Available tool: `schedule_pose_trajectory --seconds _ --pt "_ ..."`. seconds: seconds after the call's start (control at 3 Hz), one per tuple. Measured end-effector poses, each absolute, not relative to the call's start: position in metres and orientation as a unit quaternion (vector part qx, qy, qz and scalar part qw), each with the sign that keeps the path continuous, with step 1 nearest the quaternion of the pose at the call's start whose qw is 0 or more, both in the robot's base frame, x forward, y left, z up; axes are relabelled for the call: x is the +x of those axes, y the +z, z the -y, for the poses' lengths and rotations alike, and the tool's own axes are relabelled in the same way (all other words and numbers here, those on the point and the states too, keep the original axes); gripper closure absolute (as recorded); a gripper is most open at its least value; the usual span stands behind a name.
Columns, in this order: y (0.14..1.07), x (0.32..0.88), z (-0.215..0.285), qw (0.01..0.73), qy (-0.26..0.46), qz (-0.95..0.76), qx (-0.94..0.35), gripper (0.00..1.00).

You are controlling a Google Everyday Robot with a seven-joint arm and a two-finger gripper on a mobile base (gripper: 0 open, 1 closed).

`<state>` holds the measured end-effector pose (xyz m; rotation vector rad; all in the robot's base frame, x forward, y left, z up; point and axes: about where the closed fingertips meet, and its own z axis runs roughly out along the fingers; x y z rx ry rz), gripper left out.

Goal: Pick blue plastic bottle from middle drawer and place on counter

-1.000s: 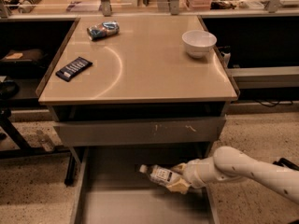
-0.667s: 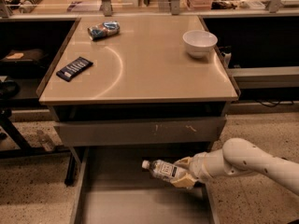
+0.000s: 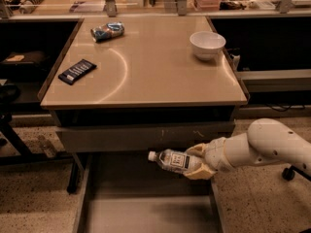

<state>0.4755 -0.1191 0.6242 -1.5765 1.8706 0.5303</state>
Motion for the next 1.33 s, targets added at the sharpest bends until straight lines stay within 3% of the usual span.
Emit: schedule_pose_trajectory --seconds 1.33 --pt "0.871 0.538 0.116 0.359 0.133 -0.657 -0.649 1.00"
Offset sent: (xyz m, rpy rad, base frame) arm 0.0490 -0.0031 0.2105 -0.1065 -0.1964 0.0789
